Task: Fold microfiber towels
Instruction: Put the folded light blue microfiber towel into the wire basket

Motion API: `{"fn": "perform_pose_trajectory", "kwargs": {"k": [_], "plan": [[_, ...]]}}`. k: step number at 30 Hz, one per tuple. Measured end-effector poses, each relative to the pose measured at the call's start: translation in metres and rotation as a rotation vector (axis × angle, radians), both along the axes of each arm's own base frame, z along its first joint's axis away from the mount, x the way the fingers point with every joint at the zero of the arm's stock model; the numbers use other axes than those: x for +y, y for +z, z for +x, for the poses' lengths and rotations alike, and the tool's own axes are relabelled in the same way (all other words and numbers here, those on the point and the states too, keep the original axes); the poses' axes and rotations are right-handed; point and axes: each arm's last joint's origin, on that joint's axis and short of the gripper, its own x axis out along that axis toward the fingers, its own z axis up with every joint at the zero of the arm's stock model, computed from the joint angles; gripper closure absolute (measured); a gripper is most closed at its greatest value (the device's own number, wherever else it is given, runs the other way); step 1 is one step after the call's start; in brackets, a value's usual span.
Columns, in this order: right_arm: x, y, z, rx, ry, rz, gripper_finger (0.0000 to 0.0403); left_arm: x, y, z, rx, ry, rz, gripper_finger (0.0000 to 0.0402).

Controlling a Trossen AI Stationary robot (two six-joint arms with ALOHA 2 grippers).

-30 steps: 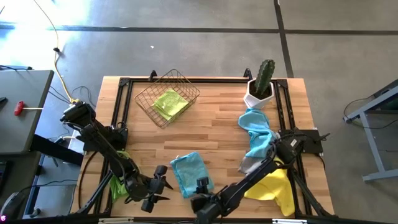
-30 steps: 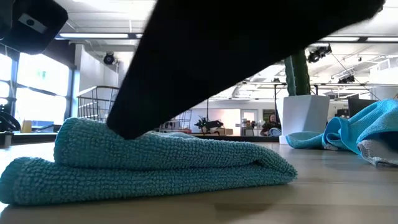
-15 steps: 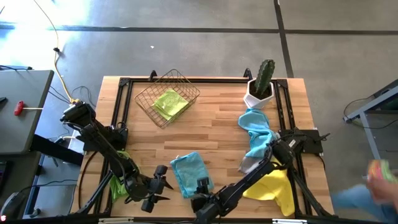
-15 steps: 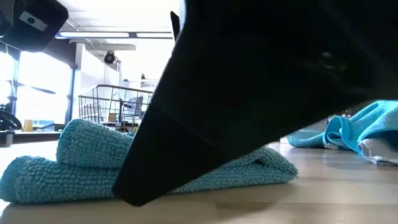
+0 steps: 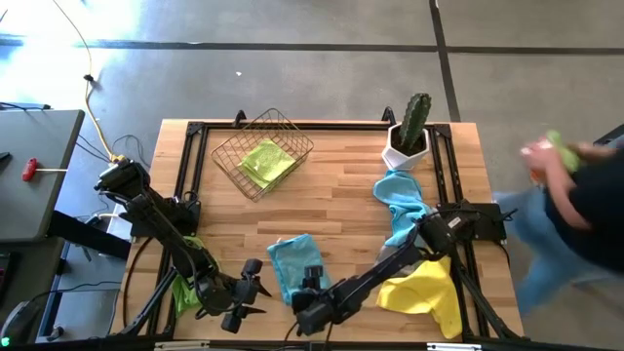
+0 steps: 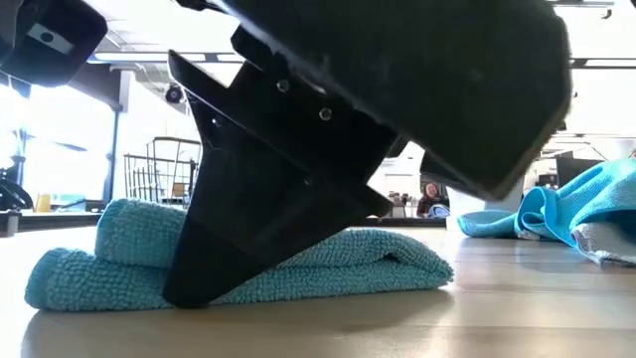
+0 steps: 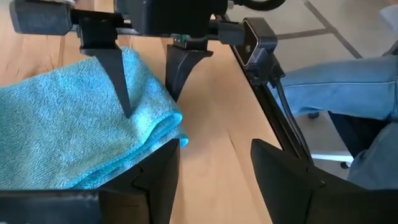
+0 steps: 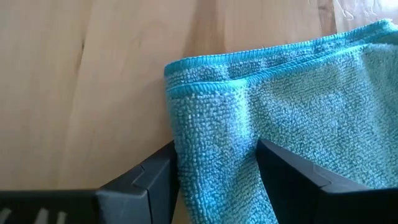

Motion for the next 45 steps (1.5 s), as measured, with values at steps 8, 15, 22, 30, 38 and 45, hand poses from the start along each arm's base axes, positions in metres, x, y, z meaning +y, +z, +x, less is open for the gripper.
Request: {"fn": "perform_pose_trajectory", "kwargs": {"k": [8, 15, 22, 30, 38, 45], "plan": [[-0.023, -0.001, 0.013, 0.015, -0.044, 0.015, 0.0201, 0.0, 0.0, 0.0, 0.002, 0.001, 0.003, 0.0213], [-0.039, -0.002, 0.02, 0.033, -0.065, 0.03, 0.0244, -0.001, 0.0, 0.0, 0.008, -0.024, -0.021, 0.0213], [-0.045, -0.004, 0.021, 0.068, -0.023, -0.006, 0.0381, -0.01, 0.003, -0.004, 0.02, -0.066, -0.129, 0.0213], [-0.059, 0.023, 0.014, 0.138, 0.046, -0.029, 0.0395, -0.015, 0.006, -0.007, 0.039, -0.006, -0.252, 0.0213], [-0.12, 0.105, 0.011, 0.084, -0.018, 0.016, 0.04, -0.012, 0.024, -0.009, 0.011, 0.038, -0.377, 0.0213], [-0.208, 0.154, 0.021, -0.052, -0.122, 0.25, 0.0401, -0.005, 0.05, -0.018, -0.049, 0.027, -0.45, 0.0213]]}}
